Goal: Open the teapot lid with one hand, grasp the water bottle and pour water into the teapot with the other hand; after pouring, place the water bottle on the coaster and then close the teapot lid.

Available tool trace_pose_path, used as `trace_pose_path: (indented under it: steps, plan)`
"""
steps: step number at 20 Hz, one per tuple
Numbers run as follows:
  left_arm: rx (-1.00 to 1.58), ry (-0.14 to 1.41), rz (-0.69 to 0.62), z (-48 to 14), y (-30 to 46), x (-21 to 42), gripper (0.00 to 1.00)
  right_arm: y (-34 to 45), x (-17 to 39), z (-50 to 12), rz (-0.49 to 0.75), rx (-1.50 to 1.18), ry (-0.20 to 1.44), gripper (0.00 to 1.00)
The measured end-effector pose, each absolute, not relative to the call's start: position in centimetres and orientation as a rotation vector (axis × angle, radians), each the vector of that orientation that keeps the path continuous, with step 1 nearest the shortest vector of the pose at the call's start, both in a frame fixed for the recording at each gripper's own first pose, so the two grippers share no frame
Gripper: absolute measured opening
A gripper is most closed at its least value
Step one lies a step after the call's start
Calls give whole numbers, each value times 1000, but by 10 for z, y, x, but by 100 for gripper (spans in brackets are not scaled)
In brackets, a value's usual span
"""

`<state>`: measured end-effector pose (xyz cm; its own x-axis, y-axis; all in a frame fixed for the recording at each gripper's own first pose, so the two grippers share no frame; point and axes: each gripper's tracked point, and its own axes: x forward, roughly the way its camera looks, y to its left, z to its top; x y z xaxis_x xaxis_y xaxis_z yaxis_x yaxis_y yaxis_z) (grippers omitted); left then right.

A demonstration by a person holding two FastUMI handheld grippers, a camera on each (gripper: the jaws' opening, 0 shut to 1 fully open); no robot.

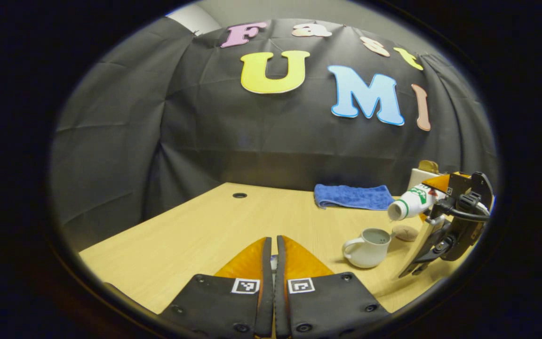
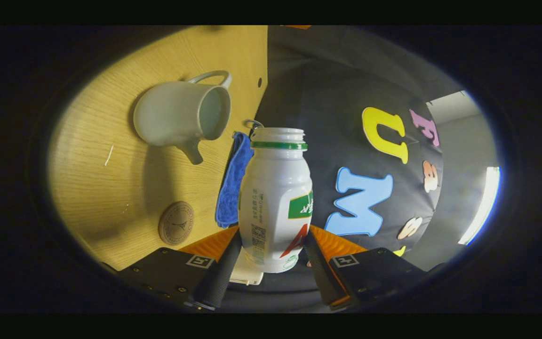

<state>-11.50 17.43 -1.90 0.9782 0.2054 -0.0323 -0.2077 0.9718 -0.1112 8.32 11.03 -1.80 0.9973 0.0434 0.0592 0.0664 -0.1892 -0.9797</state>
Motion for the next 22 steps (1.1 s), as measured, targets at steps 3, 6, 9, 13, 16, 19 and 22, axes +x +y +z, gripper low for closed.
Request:
trace_pose_path:
  steps: [3, 6, 9, 13, 16, 19, 22]
  plan:
    - [-114, 22, 209, -18, 174, -117, 12, 110, 83, -17, -23, -1766, -88, 76]
    - [-113, 23, 207, -19, 173, -117, 12, 112, 82, -15, -29, -1779, -97, 76]
    - [-110, 23, 210, -19, 175, -118, 12, 112, 83, -12, -31, -1795, -111, 76]
    - [-112, 26, 208, -19, 175, -116, 12, 110, 85, -9, -37, -1810, -122, 76]
    - [-113, 29, 205, -20, 175, -118, 12, 110, 86, -7, -39, -1825, -126, 76]
    - [-114, 33, 204, -22, 175, -119, 12, 110, 85, -6, -40, -1837, -126, 76]
    - [-114, 36, 203, -22, 175, -118, 12, 111, 85, -5, -40, -1844, -130, 76]
